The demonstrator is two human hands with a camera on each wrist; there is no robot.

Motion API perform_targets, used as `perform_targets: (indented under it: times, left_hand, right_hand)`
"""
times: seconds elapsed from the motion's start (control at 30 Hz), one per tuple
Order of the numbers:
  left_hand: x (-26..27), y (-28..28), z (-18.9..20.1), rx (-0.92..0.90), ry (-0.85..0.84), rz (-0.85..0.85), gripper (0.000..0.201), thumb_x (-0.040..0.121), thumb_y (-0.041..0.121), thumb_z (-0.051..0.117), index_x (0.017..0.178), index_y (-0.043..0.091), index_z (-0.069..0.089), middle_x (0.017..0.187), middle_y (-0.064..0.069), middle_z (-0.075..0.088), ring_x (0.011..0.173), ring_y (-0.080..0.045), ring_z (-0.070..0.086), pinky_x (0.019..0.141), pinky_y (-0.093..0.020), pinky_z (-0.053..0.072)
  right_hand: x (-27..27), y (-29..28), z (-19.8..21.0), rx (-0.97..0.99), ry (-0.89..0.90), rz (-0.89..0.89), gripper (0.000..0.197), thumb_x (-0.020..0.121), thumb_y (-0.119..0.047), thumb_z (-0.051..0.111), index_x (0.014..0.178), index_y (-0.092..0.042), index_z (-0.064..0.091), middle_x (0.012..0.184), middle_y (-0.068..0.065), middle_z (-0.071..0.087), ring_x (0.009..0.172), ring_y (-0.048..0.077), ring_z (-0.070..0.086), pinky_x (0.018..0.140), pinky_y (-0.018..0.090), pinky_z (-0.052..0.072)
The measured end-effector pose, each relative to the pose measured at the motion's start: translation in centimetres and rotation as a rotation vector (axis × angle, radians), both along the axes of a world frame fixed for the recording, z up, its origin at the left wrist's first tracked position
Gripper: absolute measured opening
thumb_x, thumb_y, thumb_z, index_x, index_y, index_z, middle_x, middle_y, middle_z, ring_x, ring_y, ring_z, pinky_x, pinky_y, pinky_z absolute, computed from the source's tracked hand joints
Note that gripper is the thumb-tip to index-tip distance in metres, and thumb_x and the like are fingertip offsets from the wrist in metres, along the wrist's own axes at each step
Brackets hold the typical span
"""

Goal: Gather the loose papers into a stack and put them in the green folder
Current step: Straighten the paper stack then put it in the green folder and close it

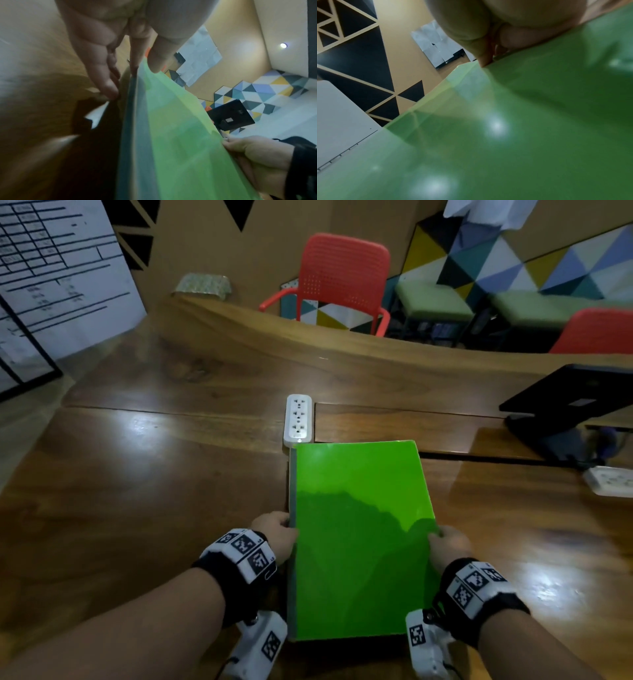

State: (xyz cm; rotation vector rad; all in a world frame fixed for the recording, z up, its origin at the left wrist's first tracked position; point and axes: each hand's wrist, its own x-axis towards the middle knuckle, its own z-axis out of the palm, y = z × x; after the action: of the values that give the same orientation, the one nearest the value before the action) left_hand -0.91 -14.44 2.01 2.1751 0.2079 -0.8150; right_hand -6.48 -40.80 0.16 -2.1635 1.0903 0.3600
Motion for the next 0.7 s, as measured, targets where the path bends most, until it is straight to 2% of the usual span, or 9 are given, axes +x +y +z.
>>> perform_targets:
  times: [0.07, 0.13, 0.23, 0.27, 0.33, 0.4, 0.43, 0.57, 0.7]
  left_hand:
    - [0.1, -0.5, -0.1, -0.056, 0.026, 0.047, 0.03, 0.087, 0.01, 0.05, 0.113, 0.001, 0.062, 0.113, -0.019, 0.066, 0.095, -0.03, 0.063, 0.089, -0.04, 0.054]
    - [0.5, -1.8, -1.1, -0.142, 0.107, 0.048, 0.028, 0.087, 0.004, 0.049, 0.111, 0.001, 0.063, 0.096, -0.017, 0.066, 0.083, -0.029, 0.061, 0.078, -0.035, 0.054]
    - [0.5, -3.8, -1.4, -0.23, 0.152, 0.037, 0.019, 0.088, 0.01, 0.054, 0.101, 0.017, 0.066, 0.078, -0.006, 0.062, 0.075, -0.023, 0.056, 0.068, -0.029, 0.044]
    - [0.7, -4.5, -1.6, -0.247, 0.124, 0.032, 0.026, 0.087, 0.013, 0.055, 0.11, 0.022, 0.065, 0.084, -0.004, 0.063, 0.081, -0.022, 0.059, 0.071, -0.029, 0.047]
    - [1.5, -5.6, -1.9, -0.233, 0.032, -0.026, 0.043, 0.086, 0.018, 0.056, 0.127, 0.032, 0.052, 0.109, -0.002, 0.065, 0.104, -0.022, 0.06, 0.09, -0.031, 0.05]
    - [2.7, -6.0, -1.8, -0.236, -0.028, -0.037, 0.058, 0.085, 0.019, 0.056, 0.138, 0.035, 0.038, 0.136, 0.004, 0.053, 0.123, -0.017, 0.05, 0.104, -0.032, 0.043]
    - [3.4, -6.1, -1.7, -0.236, -0.036, -0.039, 0.062, 0.086, 0.019, 0.056, 0.141, 0.033, 0.032, 0.142, 0.006, 0.047, 0.128, -0.016, 0.046, 0.105, -0.029, 0.04]
    - [4.9, -5.8, -1.7, -0.197, -0.015, -0.07, 0.059, 0.089, 0.014, 0.054, 0.142, 0.025, 0.03, 0.143, 0.003, 0.045, 0.131, -0.017, 0.043, 0.102, -0.027, 0.037]
    - [5.5, -5.3, -2.4, -0.178, -0.014, -0.009, 0.063, 0.082, 0.004, 0.06, 0.138, 0.023, 0.039, 0.14, -0.004, 0.048, 0.131, -0.02, 0.043, 0.109, -0.039, 0.038]
  right_hand:
    - [0.7, -1.6, 0.8, -0.033, -0.025, 0.042, 0.034, 0.097, -0.012, 0.041, 0.127, -0.002, 0.053, 0.122, 0.021, 0.059, 0.101, 0.033, 0.058, 0.081, 0.033, 0.044]
    - [2.2, -3.9, 1.5, -0.054, -0.027, 0.08, 0.034, 0.096, -0.012, 0.044, 0.126, -0.002, 0.055, 0.123, 0.021, 0.059, 0.102, 0.033, 0.058, 0.08, 0.03, 0.042]
    - [3.6, -6.9, 1.7, -0.066, 0.021, 0.067, 0.033, 0.095, -0.013, 0.046, 0.126, -0.003, 0.055, 0.121, 0.02, 0.06, 0.105, 0.034, 0.058, 0.086, 0.034, 0.045]
    - [3.7, -7.5, 1.7, -0.067, 0.036, 0.056, 0.033, 0.096, -0.013, 0.046, 0.125, -0.002, 0.056, 0.115, 0.018, 0.06, 0.101, 0.032, 0.058, 0.087, 0.035, 0.046]
    - [4.2, -8.5, 1.2, -0.037, 0.039, 0.008, 0.031, 0.096, -0.011, 0.046, 0.122, -0.001, 0.057, 0.103, 0.015, 0.058, 0.091, 0.029, 0.056, 0.083, 0.033, 0.046]
    - [5.3, -8.8, 0.9, -0.003, 0.012, -0.038, 0.03, 0.096, -0.011, 0.046, 0.122, -0.001, 0.058, 0.106, 0.017, 0.06, 0.085, 0.029, 0.059, 0.078, 0.033, 0.049]
    - [6.2, -8.9, 0.8, 0.001, 0.009, -0.051, 0.03, 0.096, -0.012, 0.047, 0.122, -0.001, 0.058, 0.111, 0.018, 0.061, 0.084, 0.029, 0.06, 0.076, 0.033, 0.05]
    - [9.9, -8.7, 0.4, -0.033, 0.017, -0.043, 0.035, 0.097, -0.017, 0.045, 0.127, -0.003, 0.055, 0.131, 0.019, 0.056, 0.115, 0.034, 0.056, 0.098, 0.036, 0.043]
    - [12.5, -8.2, 0.5, -0.05, 0.047, -0.012, 0.035, 0.098, -0.017, 0.041, 0.127, -0.001, 0.055, 0.133, 0.019, 0.054, 0.12, 0.033, 0.052, 0.096, 0.032, 0.041]
